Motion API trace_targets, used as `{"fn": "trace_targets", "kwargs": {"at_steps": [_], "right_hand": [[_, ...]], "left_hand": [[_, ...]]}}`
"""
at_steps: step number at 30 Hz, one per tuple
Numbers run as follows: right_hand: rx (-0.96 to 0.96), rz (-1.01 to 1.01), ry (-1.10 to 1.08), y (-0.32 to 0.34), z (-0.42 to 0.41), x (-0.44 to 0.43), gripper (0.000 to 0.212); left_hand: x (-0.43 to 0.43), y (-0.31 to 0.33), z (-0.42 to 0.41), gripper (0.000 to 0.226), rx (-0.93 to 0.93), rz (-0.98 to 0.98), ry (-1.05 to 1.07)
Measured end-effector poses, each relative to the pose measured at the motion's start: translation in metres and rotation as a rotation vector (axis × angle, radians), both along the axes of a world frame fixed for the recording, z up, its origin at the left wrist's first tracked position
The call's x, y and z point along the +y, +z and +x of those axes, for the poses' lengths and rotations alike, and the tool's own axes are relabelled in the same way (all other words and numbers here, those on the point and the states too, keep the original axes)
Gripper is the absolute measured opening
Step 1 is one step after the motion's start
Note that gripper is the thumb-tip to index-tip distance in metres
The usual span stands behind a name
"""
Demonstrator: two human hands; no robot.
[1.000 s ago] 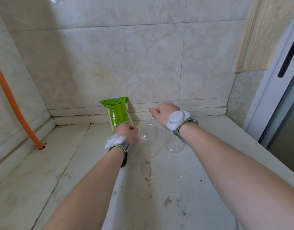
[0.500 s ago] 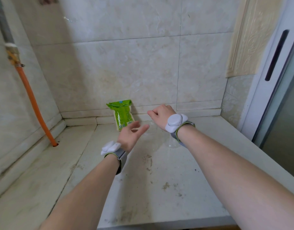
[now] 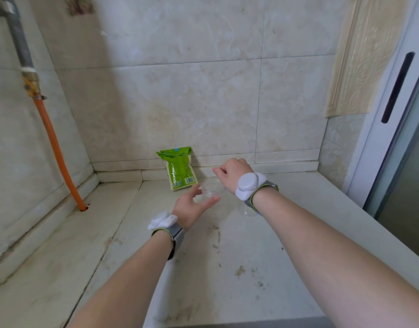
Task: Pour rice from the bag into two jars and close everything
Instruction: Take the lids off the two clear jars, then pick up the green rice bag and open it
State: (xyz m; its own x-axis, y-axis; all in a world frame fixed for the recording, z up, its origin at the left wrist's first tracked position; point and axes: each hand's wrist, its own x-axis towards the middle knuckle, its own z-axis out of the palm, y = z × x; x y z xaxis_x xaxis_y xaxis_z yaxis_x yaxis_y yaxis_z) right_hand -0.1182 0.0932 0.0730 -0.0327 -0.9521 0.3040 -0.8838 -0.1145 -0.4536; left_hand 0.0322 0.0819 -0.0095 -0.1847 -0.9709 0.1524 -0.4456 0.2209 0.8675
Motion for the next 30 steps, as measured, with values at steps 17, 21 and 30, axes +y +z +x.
{"fn": "trace_targets", "kwargs": {"at_steps": [17, 21, 30], "right_hand": [[0.102, -0.108, -0.033, 0.009, -0.008, -0.069, 0.05], [0.125, -0.098, -0.006, 0.007, -0.003, -0.087, 0.051], [0.166, -0.092, 0.034, 0.009, 0.001, -0.096, 0.05]], "left_hand": [[-0.135, 0.027, 0.053, 0.073, -0.042, 0.094, 0.519], [-0.16, 0.028, 0.057, 0.067, 0.035, 0.118, 0.543], [-0.189, 0.037, 0.06, 0.069, 0.222, 0.19, 0.535]]}}
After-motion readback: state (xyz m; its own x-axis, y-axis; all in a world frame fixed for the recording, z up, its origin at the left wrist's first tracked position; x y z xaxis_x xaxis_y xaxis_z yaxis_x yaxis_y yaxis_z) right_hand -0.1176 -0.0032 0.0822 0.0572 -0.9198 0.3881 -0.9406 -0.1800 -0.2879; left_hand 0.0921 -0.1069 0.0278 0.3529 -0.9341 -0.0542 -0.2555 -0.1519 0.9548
